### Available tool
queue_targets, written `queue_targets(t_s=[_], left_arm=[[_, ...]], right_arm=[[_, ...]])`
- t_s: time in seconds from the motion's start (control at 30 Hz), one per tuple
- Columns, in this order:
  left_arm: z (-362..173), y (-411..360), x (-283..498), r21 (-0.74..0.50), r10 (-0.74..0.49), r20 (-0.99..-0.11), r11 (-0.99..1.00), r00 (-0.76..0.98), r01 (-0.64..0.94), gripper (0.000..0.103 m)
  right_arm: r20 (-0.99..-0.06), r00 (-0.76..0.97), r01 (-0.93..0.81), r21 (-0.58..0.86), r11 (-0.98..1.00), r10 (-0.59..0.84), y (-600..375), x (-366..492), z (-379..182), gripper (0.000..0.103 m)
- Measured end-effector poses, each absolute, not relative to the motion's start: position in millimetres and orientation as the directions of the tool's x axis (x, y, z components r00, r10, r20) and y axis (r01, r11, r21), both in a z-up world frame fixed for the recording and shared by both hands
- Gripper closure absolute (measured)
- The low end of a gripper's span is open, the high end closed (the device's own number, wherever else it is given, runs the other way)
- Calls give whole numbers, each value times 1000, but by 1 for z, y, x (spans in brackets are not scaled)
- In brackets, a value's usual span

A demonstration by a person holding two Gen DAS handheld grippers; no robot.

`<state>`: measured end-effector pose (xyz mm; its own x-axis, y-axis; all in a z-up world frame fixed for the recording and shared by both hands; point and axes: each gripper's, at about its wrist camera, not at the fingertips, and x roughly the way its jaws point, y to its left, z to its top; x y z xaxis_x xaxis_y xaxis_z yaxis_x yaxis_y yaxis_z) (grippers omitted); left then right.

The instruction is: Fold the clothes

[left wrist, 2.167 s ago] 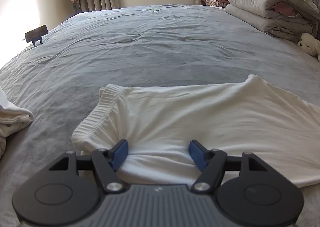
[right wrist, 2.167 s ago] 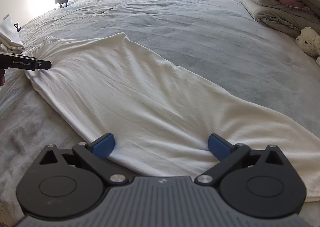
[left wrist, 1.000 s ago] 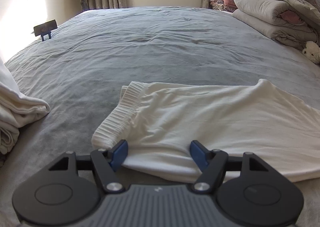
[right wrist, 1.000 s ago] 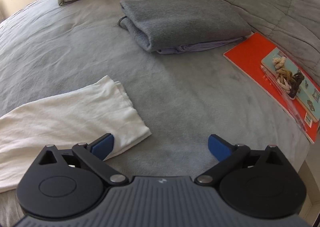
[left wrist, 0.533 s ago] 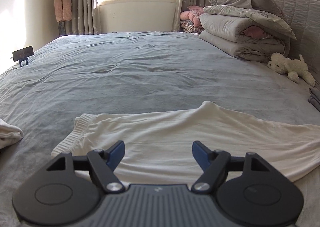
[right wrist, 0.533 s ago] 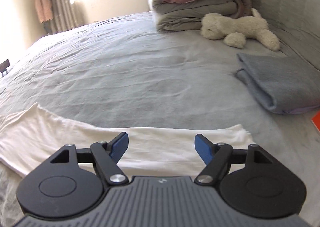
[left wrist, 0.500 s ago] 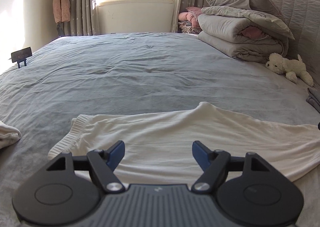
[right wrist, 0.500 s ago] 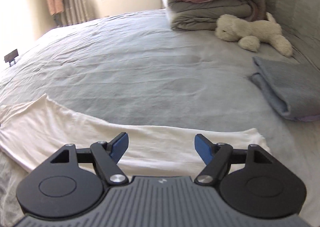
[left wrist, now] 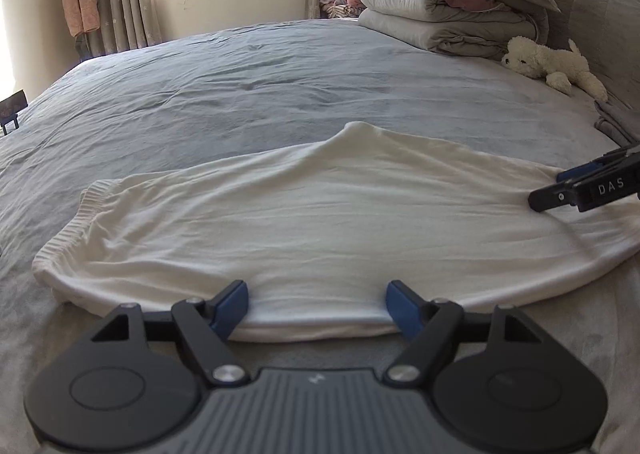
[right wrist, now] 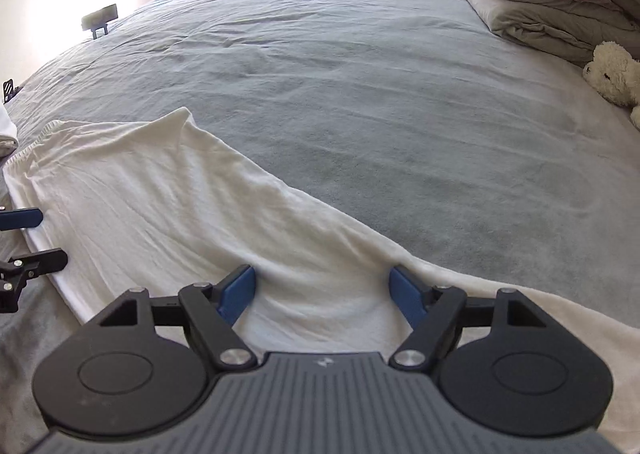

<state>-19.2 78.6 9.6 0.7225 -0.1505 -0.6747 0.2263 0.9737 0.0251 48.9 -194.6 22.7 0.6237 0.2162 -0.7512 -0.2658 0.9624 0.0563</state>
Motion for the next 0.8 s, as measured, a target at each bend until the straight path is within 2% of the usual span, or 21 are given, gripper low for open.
queue_targets(t_s=[0.27, 0.43, 0.6, 0.73, 0.8], left_arm=[[12, 94, -15, -10, -166, -684, 976, 710, 219, 22], [26, 132, -6, -76, -106, -657, 994, 747, 74, 22], [17, 162, 8, -182, -113, -704, 983, 701, -25, 22], [17, 153, 4, -134, -95, -703, 991, 705, 0, 21], [19, 155, 3, -148, -105, -699, 989, 708, 1, 21]], right_arm=[[-737, 659, -176, 44, 983, 150, -193, 56, 23, 27], [-691, 711, -144, 43, 989, 134, -194, 48, 35, 27], [-749, 649, -157, 41, 987, 134, -188, 46, 24, 26], [-740, 664, -147, 13, 989, 108, -187, 43, 24, 24], [-721, 686, -134, 10, 991, 100, -190, 38, 29, 24]])
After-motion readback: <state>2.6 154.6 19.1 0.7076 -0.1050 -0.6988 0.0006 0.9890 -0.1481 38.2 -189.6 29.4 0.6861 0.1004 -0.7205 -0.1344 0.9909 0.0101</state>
